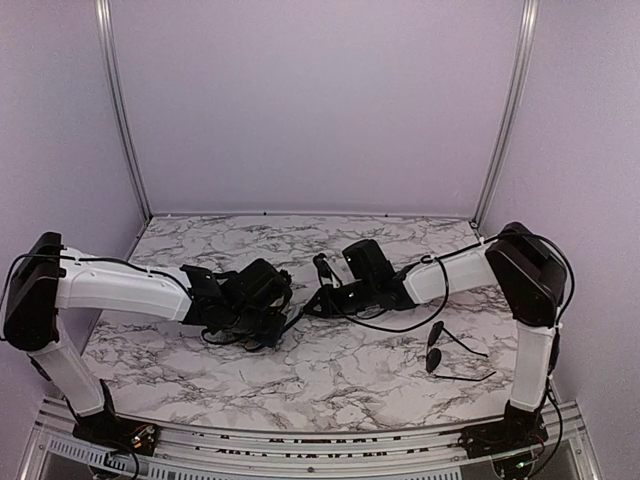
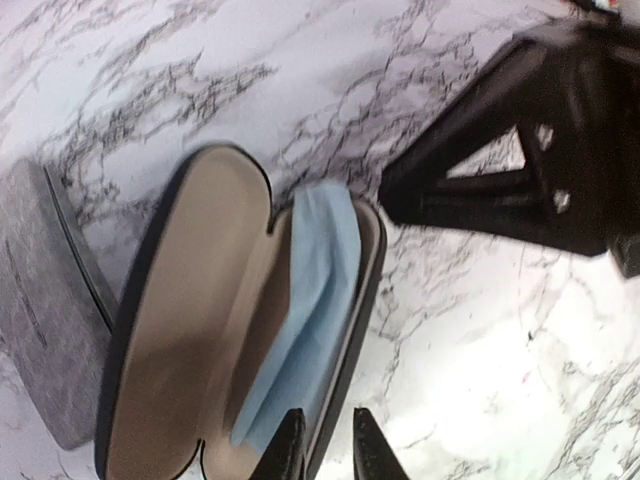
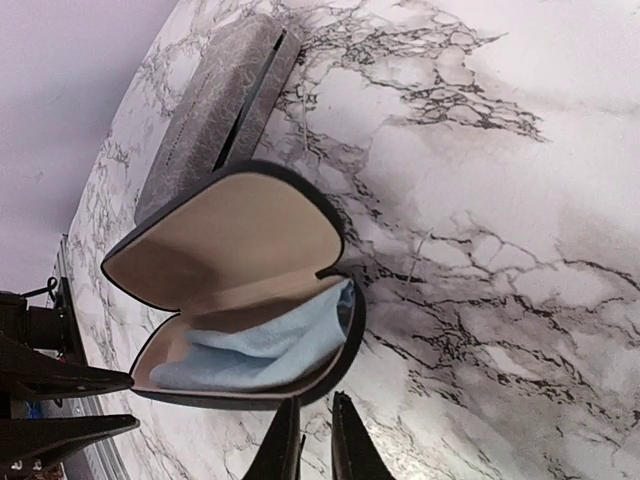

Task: Organize the sunglasses
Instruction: Adjust the folded cleaning cloth on the sunglasses case, then pick up the sunglasses from the center of the board.

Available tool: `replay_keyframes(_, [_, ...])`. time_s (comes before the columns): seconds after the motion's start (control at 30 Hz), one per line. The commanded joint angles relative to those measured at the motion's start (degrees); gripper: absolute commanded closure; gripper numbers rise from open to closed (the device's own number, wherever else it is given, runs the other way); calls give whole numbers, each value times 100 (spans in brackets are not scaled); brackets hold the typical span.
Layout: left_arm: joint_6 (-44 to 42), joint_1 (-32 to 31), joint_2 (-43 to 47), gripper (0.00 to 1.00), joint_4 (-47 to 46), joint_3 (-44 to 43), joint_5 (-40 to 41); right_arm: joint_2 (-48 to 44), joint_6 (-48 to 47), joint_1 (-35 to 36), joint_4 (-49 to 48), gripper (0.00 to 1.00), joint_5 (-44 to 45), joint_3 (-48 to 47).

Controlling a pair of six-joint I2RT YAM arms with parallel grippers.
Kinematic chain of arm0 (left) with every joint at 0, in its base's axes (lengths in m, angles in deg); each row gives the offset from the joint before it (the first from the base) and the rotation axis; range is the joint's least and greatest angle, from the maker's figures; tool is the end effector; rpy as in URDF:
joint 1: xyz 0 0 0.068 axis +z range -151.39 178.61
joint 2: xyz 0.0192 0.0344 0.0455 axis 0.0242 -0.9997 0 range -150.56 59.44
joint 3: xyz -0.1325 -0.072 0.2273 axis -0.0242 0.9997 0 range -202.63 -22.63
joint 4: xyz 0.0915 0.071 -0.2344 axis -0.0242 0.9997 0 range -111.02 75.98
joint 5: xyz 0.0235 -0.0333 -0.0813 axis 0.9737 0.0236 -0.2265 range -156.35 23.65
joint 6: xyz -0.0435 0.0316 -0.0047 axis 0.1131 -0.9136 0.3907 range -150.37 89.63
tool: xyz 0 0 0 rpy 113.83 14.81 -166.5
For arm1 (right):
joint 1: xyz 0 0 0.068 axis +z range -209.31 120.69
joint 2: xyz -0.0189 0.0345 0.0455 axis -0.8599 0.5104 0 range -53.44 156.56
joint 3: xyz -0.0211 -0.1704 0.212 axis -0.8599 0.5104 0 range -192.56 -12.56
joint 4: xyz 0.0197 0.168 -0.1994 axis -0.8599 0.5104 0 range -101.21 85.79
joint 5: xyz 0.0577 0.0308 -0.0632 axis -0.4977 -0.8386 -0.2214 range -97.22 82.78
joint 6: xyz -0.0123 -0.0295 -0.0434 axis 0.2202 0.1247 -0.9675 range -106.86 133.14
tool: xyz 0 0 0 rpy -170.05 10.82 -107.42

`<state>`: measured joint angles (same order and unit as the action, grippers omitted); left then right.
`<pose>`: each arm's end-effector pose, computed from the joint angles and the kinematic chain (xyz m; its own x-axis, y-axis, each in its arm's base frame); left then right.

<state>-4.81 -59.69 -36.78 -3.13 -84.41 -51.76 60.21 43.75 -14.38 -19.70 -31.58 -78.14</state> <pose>0.1921 -0.2938 0.2009 -0.6956 0.3317 -0.6373 0.4903 0.8675 -0.0837 0.2845 0.3044 0.1454 -0.8305 -0.1732 -0.5295 -0.5177 0.5910 0.6186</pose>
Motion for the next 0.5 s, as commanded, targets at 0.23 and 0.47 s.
replay_keyframes(0.23, [1044,-232,812,85,-46,880,970,362,-33,215,-76,90,-34,-61])
replay_keyframes(0.47, [811,-249,1185,79,-28,757,1038,-31,-203,196,25,90,230,176])
